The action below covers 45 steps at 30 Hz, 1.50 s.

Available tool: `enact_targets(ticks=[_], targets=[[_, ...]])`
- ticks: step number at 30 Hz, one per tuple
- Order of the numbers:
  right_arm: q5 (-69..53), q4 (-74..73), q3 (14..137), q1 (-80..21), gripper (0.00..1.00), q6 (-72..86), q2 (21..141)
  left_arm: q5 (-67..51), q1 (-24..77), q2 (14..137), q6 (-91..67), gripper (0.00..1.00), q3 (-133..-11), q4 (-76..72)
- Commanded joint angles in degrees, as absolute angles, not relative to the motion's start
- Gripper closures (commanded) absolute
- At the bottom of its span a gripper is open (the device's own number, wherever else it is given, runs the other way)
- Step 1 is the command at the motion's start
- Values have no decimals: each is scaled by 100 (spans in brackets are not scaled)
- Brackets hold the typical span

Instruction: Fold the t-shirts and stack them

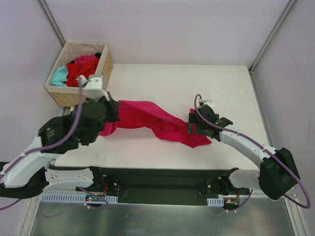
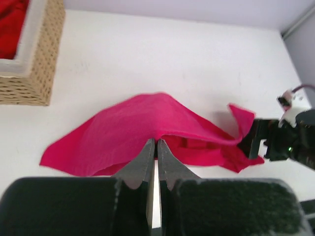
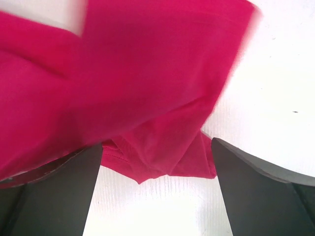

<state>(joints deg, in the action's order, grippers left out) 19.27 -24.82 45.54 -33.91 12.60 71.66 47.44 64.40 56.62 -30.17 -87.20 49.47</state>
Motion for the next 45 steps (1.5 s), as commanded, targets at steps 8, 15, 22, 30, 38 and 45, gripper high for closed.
enact_targets(ticks=[8, 15, 22, 30, 38, 45], targets=[[1837, -2276, 4781, -3358, 3, 1222, 7277, 5766, 6416, 5071, -3138, 100, -8842, 5985], [1969, -2241, 5053, -3191, 3, 1230, 7523, 5370, 6407, 5501, -3295, 100, -8605, 5968], [1530, -1978, 6054, -3147, 2, 1231, 8796, 5282, 6416, 5660, -3454, 100, -8490, 5933], [1414, -1688, 6267, -3155, 12, 1362, 9703, 5440, 6399, 5335, -3419, 100, -8394, 5941], [1609, -1635, 6337, -2936, 24, 1406, 10010, 5519, 6398, 5221, -3349, 100, -8350, 5950], [1538, -1538, 6451, -2734, 32, 1450, 10221, 5590, 6372, 5168, -3252, 100, -8315, 5941]])
